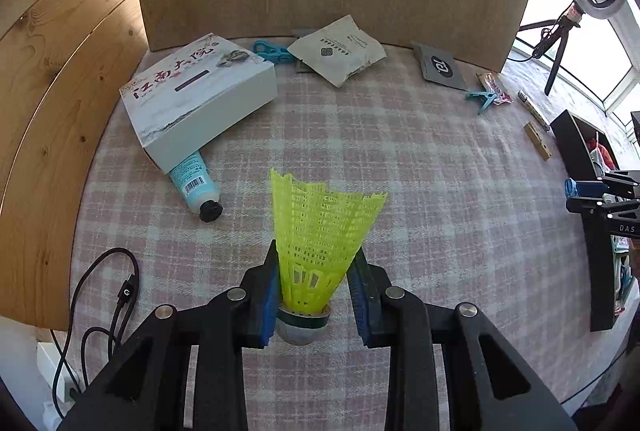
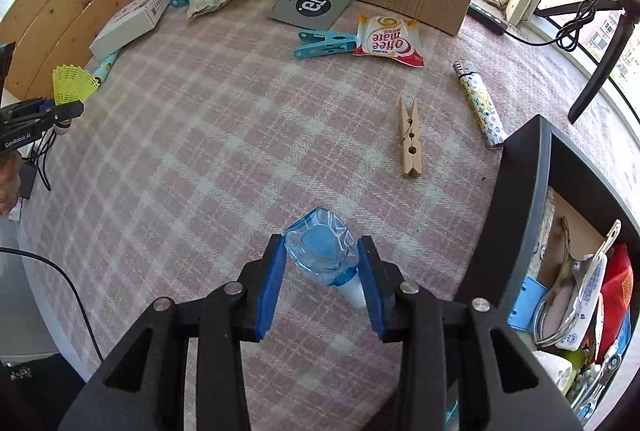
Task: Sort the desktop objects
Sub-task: 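Carry the shuttlecock and blue bottle into the tray and open both tools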
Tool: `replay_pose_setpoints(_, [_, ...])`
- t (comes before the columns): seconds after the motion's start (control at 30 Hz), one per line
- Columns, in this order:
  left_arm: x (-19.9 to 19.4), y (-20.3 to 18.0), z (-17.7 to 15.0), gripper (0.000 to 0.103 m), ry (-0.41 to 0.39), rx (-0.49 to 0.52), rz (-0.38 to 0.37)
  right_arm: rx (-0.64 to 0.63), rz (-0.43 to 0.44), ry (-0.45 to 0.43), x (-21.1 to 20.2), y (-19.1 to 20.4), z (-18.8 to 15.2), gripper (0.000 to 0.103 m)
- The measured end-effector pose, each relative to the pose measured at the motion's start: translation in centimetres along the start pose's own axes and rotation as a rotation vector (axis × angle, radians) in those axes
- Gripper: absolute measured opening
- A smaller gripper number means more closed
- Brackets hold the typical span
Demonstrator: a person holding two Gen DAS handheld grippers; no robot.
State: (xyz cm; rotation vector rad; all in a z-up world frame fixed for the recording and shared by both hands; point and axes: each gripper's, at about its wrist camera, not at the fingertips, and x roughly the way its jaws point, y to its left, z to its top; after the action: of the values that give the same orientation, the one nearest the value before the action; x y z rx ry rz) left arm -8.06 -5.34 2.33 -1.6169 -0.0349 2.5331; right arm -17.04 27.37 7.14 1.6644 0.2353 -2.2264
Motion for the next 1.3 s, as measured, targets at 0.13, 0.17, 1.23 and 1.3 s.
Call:
replay_pose_setpoints(0.13, [-0.2,-2.0,1.4,0.028,-0.029,0.043,-0.03,0.062,-0.008,-0.046,-2.3,0.8,-1.7,0.036])
replay_pose_setpoints(0.17, [-0.5,-2.8,1.6,0.028,-0.032,0.052,-0.046,0.08,-0.011,-0.057,-2.8,0.6,-2.2,0.036])
replay_pose_setpoints(1.23, [-3.4,-43.7,4.7,0.029,-0.045,0.587,-0.409,0.665,-0.271,-0.194,-15.4,-19.8,-19.3,0.036])
replay_pose_setpoints(1.3, [-3.5,-44.9,4.4,0.029,-0.042,0.611,-0.409,0.671,-0.273,-0.198,-15.6,-20.0,-19.8,0.036])
